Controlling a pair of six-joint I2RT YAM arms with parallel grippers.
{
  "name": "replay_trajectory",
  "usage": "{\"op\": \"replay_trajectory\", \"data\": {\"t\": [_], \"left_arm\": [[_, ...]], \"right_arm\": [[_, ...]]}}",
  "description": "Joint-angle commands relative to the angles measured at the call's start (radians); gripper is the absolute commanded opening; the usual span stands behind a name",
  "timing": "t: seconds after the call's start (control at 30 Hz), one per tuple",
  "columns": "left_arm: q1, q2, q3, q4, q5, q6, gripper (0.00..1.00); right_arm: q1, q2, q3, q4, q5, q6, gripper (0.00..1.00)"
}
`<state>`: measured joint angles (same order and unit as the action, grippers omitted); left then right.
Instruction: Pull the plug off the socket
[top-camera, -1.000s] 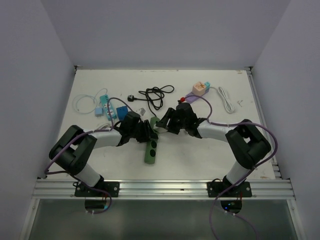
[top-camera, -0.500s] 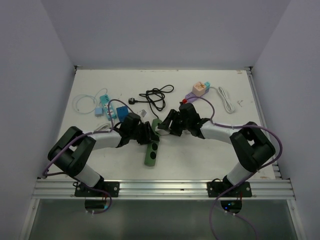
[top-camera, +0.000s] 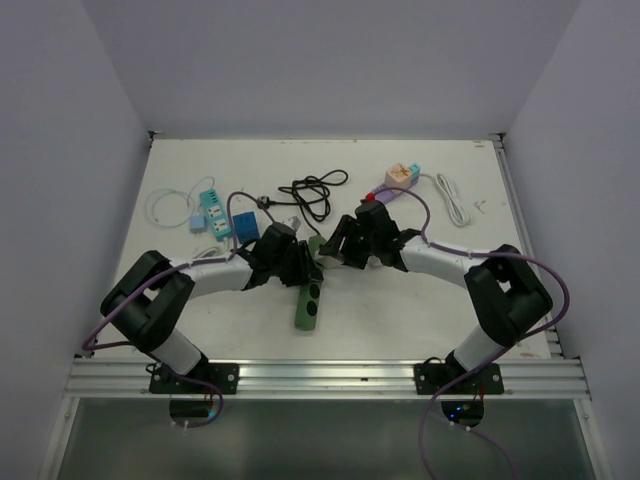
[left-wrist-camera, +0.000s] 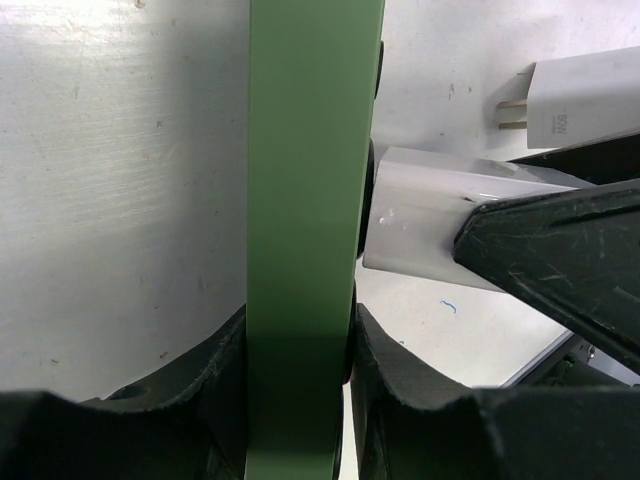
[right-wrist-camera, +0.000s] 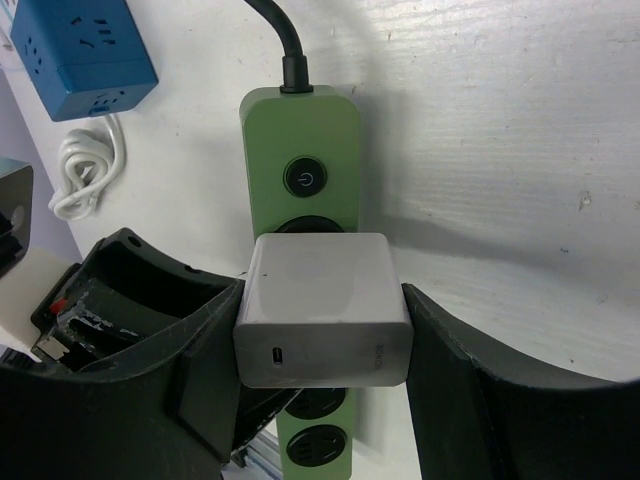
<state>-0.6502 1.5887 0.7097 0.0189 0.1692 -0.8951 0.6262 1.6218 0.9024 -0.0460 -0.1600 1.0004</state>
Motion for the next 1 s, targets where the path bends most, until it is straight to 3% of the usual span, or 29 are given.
{"op": "replay_trajectory", "data": {"t": [0.0,0.23,0.57,0.8,0.97], "left_arm": [[0.041,0.048,-0.045,-0.189,-0.291,-0.036,0.0],[0.124,0.027,-0.095,-0.142,-0.224,-0.015,0.0],[0.211,0.005,-0.125,-0.131,-0.204,0.007,0.0],[0.212,0.016,-0.113,-0.137,-0.212,0.007,0.0],[0.212,0.001,-0.082,-0.131,-0.197,0.022,0.0]], "right_arm": [[-0.023,-0.079,0.052,-0.014,-0.039,0.021,0.0],[-0.121,-0.114,-0.06,0.136,-0.182,0.029,0.0],[-0.148,-0.117,-0.04,0.132,-0.236,-0.011,0.0],[-0.146,-0.126,0.021,0.084,-0.205,-0.025,0.0],[-0.148,-0.135,0.052,0.006,-0.13,-0.126,0.0]]}}
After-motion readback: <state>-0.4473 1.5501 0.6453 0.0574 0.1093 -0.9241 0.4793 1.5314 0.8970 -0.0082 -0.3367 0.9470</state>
